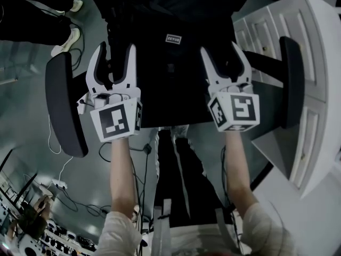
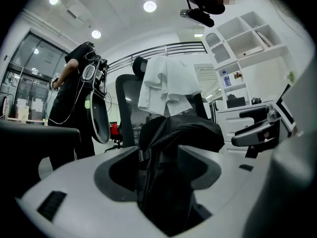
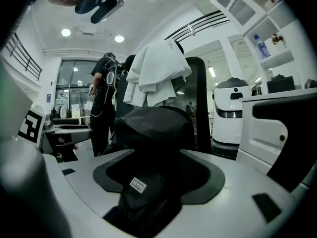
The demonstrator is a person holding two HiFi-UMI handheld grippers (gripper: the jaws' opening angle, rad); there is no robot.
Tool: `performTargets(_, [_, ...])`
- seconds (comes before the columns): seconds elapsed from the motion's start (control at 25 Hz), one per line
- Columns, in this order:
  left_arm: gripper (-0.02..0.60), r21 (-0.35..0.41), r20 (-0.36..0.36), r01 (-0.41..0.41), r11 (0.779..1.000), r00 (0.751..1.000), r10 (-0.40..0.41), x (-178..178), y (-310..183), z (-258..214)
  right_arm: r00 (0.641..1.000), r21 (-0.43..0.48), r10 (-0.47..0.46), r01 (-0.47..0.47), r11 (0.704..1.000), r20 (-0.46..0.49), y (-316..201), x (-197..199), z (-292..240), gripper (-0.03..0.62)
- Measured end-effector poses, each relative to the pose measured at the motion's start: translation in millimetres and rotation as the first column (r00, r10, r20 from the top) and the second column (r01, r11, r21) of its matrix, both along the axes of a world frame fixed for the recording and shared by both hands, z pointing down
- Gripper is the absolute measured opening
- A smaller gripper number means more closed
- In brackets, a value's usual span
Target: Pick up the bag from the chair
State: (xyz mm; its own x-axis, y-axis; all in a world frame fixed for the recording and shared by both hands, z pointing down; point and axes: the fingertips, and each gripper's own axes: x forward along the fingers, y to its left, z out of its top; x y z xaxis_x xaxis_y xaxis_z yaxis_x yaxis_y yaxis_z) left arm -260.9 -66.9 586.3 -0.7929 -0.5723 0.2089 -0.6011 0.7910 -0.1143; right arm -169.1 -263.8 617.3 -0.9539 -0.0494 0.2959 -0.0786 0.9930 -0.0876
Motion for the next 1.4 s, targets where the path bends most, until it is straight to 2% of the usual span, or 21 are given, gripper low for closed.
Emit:
performTargets(0.2, [0.232,-0.028,0.042,-0.027,0.999,0.999,0.028,-14,-18,0,0.999,0.052,0.026,-0.024,0.998,-0.039,-19,-8,19,0.253])
performTargets(0.36, [0.232,-0.113,0.005,-0.085,0.99,0.996,0.086,-22,-24,13,0.995,0.067,0.065,-0.06,0.996,-0.072,-30,-12,31,0.253])
performTargets(0.52, [0.232,-0.168,0.011,-0.124,0.978,0.992,0.127,-41,-37,23,0.994,0.142,0.044,-0.03,0.989,-0.095,-43,-29,46,0.253])
performTargets(0.64, [0.234,-0.207,-0.01,-0.171,0.963,0.985,0.173,-52,-45,33,0.992,0.155,0.029,-0.009,0.988,-0.123,-49,-41,60,0.253])
performTargets(0.84, [0.267,-0.195,-0.075,-0.212,0.958,0.977,0.201,-59,-55,47,0.987,0.053,-0.026,0.035,0.998,-0.161,-49,-55,81,0.255])
performTargets(1.0, [0.287,-0.196,-0.117,-0.205,0.959,0.976,0.185,-64,-55,57,0.982,-0.06,-0.051,0.04,0.997,-0.18,-50,-61,96,0.292])
performTargets(1.16, [0.294,-0.218,-0.133,-0.2,0.955,0.976,0.174,-68,-55,63,0.978,-0.168,-0.071,0.038,0.985,-0.197,-48,-67,110,0.327])
performTargets(1.4, [0.296,-0.26,-0.136,-0.139,0.956,0.985,0.106,-69,-48,66,0.972,-0.296,-0.077,0.008,0.955,-0.221,-46,-78,131,0.333])
